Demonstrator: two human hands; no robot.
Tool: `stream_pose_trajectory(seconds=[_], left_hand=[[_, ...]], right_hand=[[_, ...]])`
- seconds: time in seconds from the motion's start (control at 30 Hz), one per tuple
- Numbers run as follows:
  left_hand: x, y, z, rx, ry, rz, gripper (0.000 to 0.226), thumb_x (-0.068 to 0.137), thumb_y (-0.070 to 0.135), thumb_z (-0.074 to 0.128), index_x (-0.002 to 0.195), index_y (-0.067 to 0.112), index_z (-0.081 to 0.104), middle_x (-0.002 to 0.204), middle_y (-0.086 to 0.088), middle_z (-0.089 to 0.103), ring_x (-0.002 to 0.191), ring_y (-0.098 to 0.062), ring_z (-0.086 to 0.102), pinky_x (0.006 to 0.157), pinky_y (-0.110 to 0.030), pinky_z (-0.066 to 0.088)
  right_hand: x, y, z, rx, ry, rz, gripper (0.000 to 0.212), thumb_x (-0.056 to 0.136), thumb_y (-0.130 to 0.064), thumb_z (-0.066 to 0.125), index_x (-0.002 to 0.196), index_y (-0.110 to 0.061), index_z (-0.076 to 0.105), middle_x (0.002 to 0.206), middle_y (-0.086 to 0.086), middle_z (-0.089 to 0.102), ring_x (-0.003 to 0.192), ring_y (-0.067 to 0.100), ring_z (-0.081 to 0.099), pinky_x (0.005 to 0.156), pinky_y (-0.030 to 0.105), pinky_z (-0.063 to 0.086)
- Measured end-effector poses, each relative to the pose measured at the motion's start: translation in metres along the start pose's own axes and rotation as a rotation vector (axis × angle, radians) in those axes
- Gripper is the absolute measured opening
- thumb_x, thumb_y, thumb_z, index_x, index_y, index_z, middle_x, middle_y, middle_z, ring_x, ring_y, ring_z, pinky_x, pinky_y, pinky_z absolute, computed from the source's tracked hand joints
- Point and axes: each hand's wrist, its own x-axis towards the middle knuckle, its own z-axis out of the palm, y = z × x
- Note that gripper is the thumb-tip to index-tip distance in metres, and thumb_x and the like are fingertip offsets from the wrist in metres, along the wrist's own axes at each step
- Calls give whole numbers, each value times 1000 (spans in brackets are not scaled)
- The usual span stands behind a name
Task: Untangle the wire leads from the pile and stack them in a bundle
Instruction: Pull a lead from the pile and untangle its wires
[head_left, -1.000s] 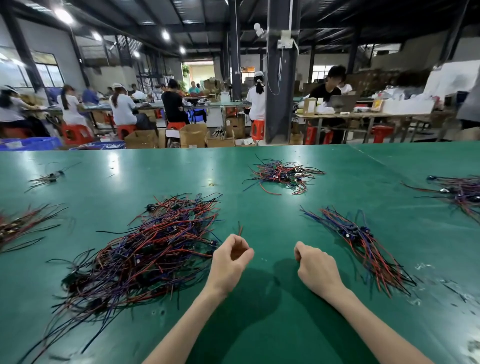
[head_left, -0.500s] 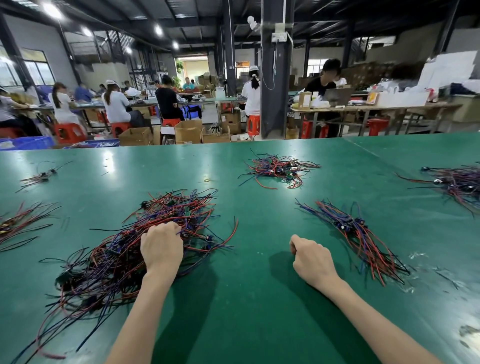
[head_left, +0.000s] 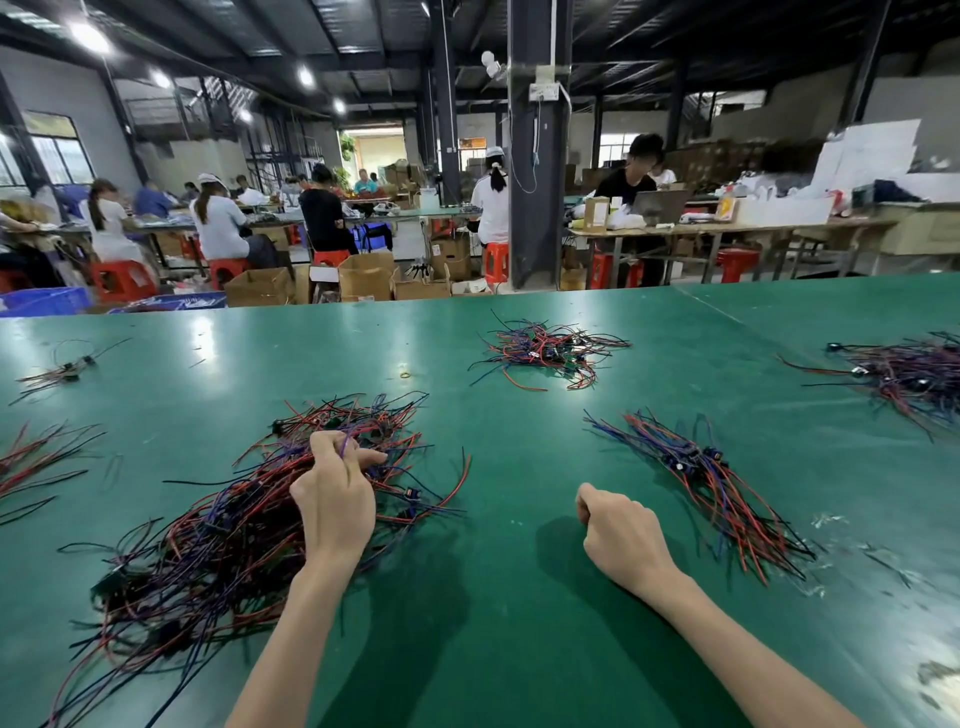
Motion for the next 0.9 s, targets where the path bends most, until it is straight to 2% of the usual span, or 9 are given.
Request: stream_pose_trajectory(seconds=[0.17,0.3,0.37,0.43,0.47,0.53,0.63,0.77,0.9], left_hand=[[-14,17,14,-179,-14,67,12,102,14,34,91,18,37,80,10,71,48,-5,39,72,-63,41],[-37,33,31,-275,-86,203,18,102,17,32,88,26,34,80,13,71,49,0,38,61,-47,29],[-56,41,42,-231,-146,303,14,100,18,33,90,27,35,81,18,70,69,1,49,73,-41,31],[-76,44,52,-124,-222,426,10,98,13,37,93,21,41,79,20,67,99,19,40,82,-33,26],[-83,43,57,-79,-280,476,10,97,11,39,93,19,42,80,18,68,103,24,34,83,-30,24],[-91,40,62,2,-451,504,12,97,10,38,95,21,38,86,12,71,101,15,40,91,-27,21],[-91,33,62,120,-644,512,8,101,18,32,97,25,31,97,12,68,98,-4,53,104,-28,17],[-87,34,56,118,-602,590,12,95,25,43,88,18,49,82,3,63,79,-20,54,99,-31,28],[-81,31,53,63,-593,563,16,88,25,51,79,13,56,74,2,65,71,-21,54,91,-27,35]], right_hand=[[2,2,1,-3,-1,-9,21,76,1,41,84,-18,42,77,-1,58,67,27,48,54,33,25],[-1,1,-1,104,36,-117,9,88,-12,50,94,-17,54,72,-6,59,68,23,52,60,33,37],[-3,-6,-2,500,30,-80,6,92,-19,56,91,-15,61,58,-8,51,54,14,45,55,30,38],[-3,-16,-8,1094,-72,83,20,98,-25,50,95,-12,65,62,1,59,44,12,44,44,23,35],[-3,-20,-10,1317,-149,177,29,100,-30,43,100,-11,65,68,6,63,43,13,45,41,21,33],[-2,-24,-12,1571,-257,304,42,101,-38,33,105,-10,63,78,8,67,44,14,46,41,22,32],[1,-22,-11,1682,-266,365,37,101,-33,35,108,-8,61,83,7,70,44,11,45,41,21,32],[3,-23,-9,1809,-232,402,26,84,-22,55,101,-3,62,81,9,68,43,10,47,40,19,37],[5,-22,-10,1911,-266,516,22,81,-18,61,97,-3,64,75,6,68,47,10,53,44,20,47]])
